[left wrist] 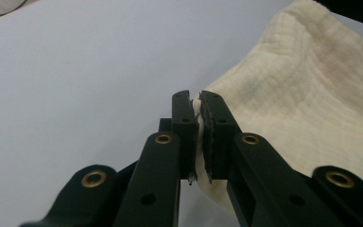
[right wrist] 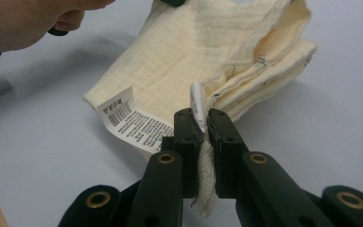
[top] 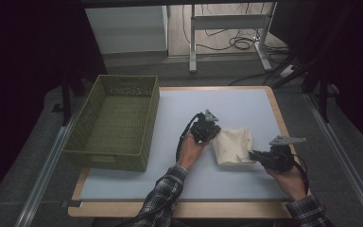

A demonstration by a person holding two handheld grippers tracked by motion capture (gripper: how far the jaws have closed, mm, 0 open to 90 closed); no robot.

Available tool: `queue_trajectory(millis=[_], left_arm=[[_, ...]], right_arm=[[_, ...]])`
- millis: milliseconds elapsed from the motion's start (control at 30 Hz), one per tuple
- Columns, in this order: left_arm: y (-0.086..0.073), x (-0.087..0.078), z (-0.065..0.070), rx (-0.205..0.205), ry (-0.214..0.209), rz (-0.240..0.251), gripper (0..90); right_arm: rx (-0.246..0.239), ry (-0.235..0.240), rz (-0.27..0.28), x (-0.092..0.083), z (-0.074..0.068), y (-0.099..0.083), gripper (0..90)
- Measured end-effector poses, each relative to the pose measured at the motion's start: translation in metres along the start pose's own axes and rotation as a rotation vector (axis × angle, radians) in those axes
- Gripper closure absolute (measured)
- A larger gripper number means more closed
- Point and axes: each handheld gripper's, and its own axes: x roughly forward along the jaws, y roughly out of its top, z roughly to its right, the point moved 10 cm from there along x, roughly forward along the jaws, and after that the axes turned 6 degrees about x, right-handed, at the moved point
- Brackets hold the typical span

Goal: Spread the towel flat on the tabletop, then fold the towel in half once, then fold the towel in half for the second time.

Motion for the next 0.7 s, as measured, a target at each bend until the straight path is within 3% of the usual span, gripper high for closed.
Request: queue_trajectory(millis=[700], left_arm=[[-0.001,-0.047,-0.039,-0.001,0.096,-0.006,84.9]], right_arm=[[-0.079,0.053,0.024,0.024,-0.044,0.037,83.0]])
